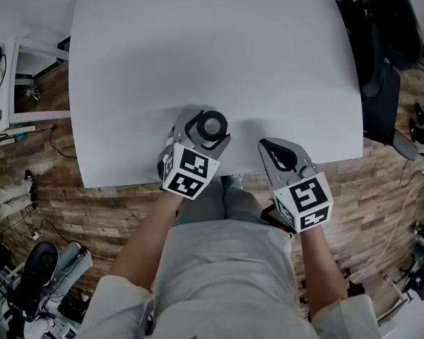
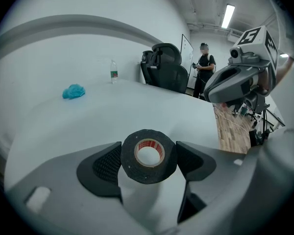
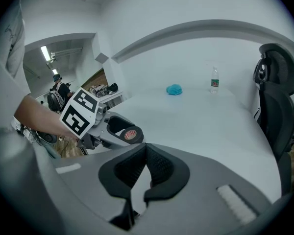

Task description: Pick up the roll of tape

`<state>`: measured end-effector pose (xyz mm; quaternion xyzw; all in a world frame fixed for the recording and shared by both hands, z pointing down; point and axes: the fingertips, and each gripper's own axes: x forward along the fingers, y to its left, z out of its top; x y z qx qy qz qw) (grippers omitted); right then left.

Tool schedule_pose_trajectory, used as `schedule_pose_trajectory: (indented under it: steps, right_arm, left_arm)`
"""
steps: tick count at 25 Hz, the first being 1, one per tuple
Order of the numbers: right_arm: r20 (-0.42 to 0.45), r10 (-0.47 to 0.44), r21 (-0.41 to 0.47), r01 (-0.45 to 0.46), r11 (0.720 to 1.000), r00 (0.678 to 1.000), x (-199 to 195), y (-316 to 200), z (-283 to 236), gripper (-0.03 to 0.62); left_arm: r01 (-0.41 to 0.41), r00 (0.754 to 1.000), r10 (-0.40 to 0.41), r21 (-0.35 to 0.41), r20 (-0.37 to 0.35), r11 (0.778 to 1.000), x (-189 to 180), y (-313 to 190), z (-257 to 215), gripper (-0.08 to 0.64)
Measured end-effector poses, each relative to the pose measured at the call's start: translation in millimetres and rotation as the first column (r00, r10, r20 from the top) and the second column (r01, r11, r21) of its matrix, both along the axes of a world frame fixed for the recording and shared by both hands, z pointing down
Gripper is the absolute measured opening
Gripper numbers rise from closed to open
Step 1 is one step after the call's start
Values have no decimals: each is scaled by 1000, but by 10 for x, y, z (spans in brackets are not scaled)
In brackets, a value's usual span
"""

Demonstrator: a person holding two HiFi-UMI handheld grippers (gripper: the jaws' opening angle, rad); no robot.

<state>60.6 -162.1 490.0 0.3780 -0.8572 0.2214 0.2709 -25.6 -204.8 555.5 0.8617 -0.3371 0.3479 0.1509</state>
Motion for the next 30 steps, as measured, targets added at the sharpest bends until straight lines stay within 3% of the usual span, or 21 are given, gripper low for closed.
schedule_pose_trajectory:
  steps: [14, 30]
  right_arm:
    - [-6, -25, 46, 25, 999, 1000, 282, 222, -175, 6]
    - [-17, -51, 101, 53, 994, 999, 269, 427, -473, 6]
  left_arm:
    - [13, 1000, -13, 34, -2, 999, 235, 255, -314, 367]
    - [18, 1000, -18, 44, -15, 999, 218, 723, -676, 367]
